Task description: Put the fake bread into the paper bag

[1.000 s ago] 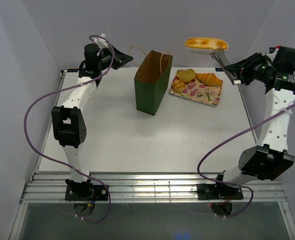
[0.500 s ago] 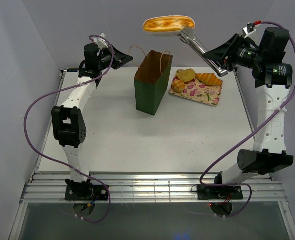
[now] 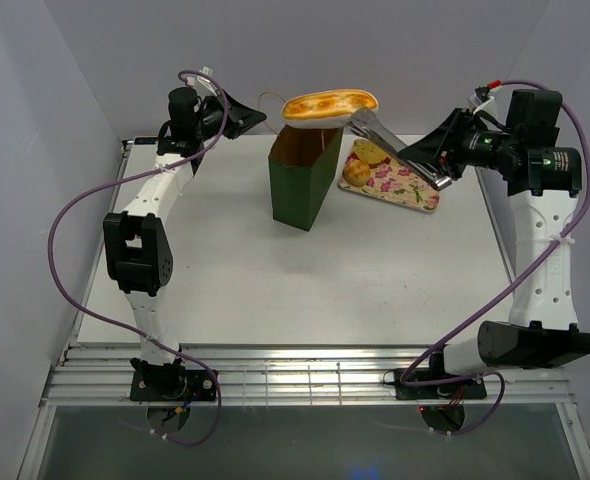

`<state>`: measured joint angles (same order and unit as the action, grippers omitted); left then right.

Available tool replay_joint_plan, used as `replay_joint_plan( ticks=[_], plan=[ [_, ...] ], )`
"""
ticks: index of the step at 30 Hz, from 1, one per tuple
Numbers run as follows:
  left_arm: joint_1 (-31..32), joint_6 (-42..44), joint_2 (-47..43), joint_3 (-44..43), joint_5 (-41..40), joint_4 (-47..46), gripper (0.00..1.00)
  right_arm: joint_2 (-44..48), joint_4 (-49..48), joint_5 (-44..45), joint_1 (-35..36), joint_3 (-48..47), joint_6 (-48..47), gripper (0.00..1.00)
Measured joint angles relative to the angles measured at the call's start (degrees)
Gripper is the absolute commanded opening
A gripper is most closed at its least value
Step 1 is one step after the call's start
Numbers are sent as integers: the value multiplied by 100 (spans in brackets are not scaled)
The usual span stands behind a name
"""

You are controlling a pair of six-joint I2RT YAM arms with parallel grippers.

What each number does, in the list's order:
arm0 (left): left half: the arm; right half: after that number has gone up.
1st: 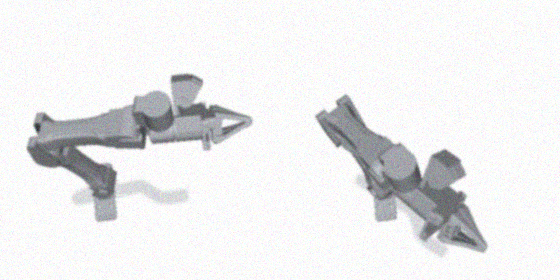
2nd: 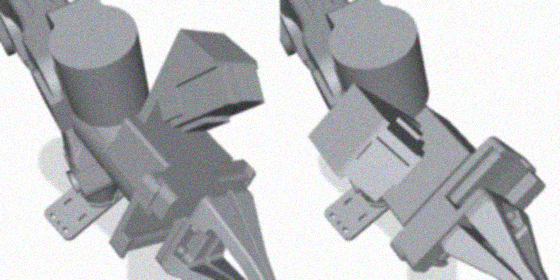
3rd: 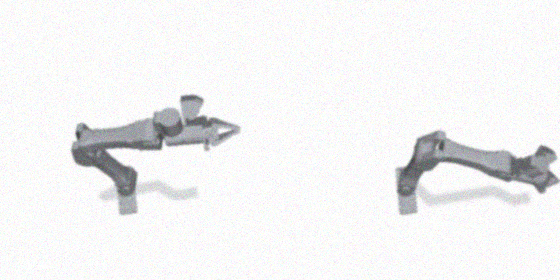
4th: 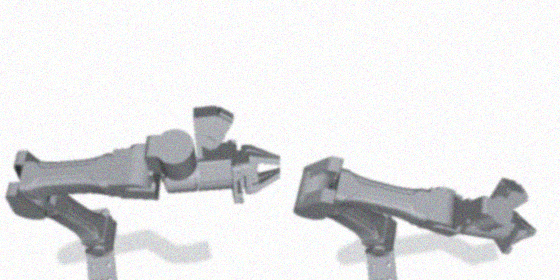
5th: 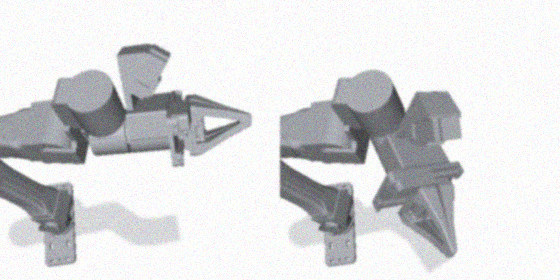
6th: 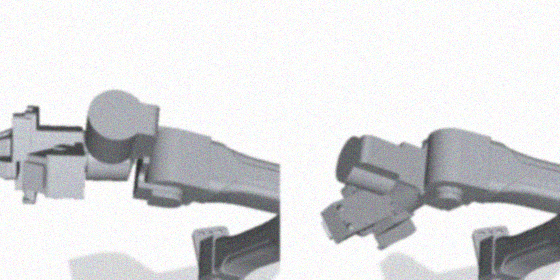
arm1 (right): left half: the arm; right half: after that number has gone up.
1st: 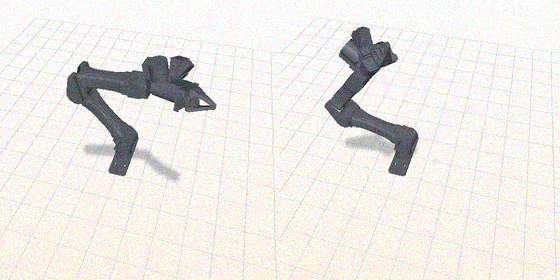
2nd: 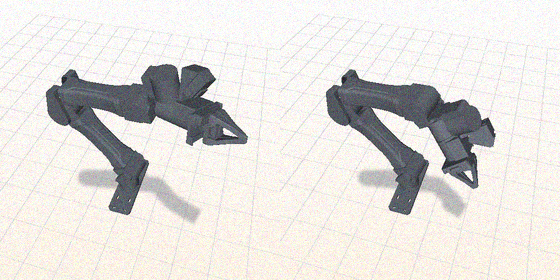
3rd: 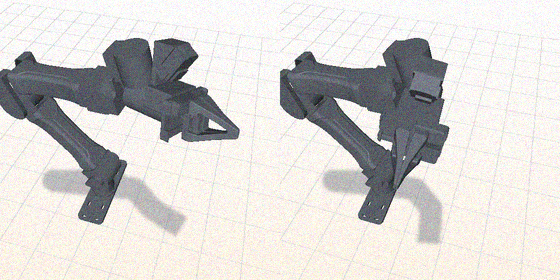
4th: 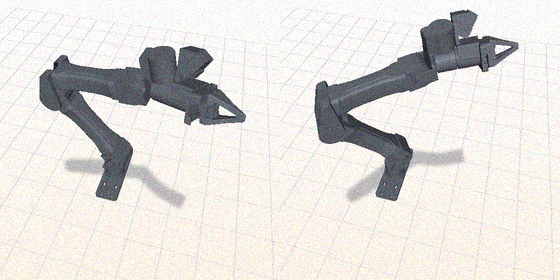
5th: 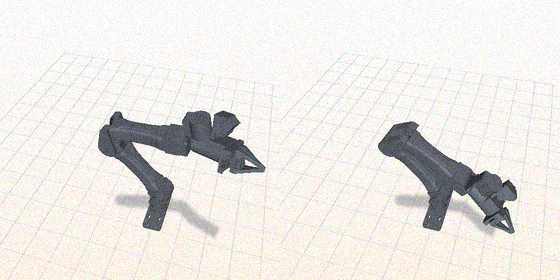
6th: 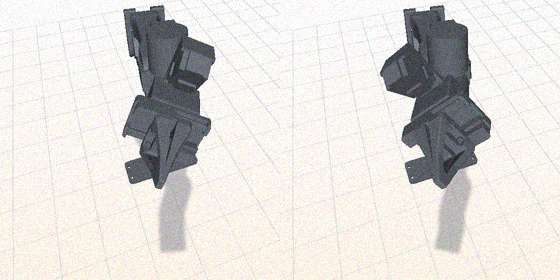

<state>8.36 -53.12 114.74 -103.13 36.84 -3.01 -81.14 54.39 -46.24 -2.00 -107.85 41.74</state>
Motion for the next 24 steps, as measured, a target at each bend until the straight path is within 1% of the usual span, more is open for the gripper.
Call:
replay_joint_plan(
  ticks=[4,10,15,18,23,24],
  plan=[
    [0,-17,2,0,0,0,0,-33,437,68,103,-101,-295,8],
    [0,-33,0,0,-4,0,0,-289,1182,302,138,-592,-754,8],
    [0,-35,0,0,-20,0,0,-304,1473,479,138,-599,-918,8],
    [0,-39,2,0,-24,0,0,-304,1491,501,140,-595,-920,8],
    [0,-50,0,0,-26,0,0,-304,1482,501,140,-592,-914,15],
    [0,-52,0,0,-24,0,0,-304,1478,498,140,-592,-911,19]
  ],
)
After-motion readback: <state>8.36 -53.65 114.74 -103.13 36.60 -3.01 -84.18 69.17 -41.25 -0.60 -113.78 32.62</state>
